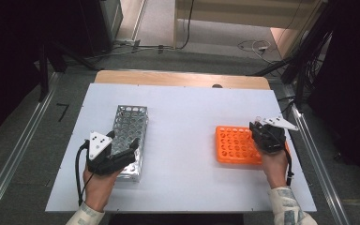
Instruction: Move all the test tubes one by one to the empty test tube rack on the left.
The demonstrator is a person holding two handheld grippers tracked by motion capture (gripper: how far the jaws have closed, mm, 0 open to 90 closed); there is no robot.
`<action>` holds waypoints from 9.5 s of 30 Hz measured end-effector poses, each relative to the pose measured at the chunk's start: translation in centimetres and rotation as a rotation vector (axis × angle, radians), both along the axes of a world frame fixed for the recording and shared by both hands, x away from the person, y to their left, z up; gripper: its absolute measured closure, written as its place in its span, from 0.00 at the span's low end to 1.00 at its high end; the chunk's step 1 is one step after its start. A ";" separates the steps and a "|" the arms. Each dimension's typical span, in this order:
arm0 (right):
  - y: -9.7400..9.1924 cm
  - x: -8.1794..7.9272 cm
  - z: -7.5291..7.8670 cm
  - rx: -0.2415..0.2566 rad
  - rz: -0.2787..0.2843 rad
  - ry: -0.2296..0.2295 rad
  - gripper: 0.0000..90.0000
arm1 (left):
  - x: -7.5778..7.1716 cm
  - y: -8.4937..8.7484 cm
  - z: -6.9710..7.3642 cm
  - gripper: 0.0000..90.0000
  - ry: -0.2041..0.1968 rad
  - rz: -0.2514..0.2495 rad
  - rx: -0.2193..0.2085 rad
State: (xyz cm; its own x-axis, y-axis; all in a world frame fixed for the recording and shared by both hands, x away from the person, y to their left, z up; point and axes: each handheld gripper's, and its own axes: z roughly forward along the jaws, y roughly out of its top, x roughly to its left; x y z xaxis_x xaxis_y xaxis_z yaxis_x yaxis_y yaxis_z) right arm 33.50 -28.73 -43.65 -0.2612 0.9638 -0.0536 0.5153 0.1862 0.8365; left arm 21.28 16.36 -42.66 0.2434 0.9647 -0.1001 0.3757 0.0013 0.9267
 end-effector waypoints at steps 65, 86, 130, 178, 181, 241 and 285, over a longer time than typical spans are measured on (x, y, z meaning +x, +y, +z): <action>19.5 -8.9 -1.1 -0.045 0.723 0.106 0.82 | -1.1 -9.0 -0.5 0.66 0.027 -0.347 0.125; 19.3 -8.9 -0.8 -0.029 0.733 0.123 0.65 | -1.0 -9.2 -0.4 0.83 0.029 -0.350 0.143; 15.6 -7.3 0.2 0.011 0.623 0.125 0.33 | 3.4 -1.6 3.4 0.83 0.022 -0.104 0.068; 15.0 -7.4 -0.1 -0.001 0.606 0.120 0.33 | 3.2 -1.0 0.8 0.76 0.099 -0.099 0.072; 14.9 -7.2 -0.3 0.008 0.600 0.122 0.32 | 3.1 -0.8 0.9 0.71 0.098 -0.100 0.053; 0.5 -7.4 0.1 0.085 0.257 0.011 0.27 | -2.1 6.0 -0.8 0.16 0.054 0.082 -0.039; -8.6 -9.6 -1.4 0.109 0.055 0.020 0.24 | -3.3 9.2 -2.8 0.17 0.087 0.186 0.025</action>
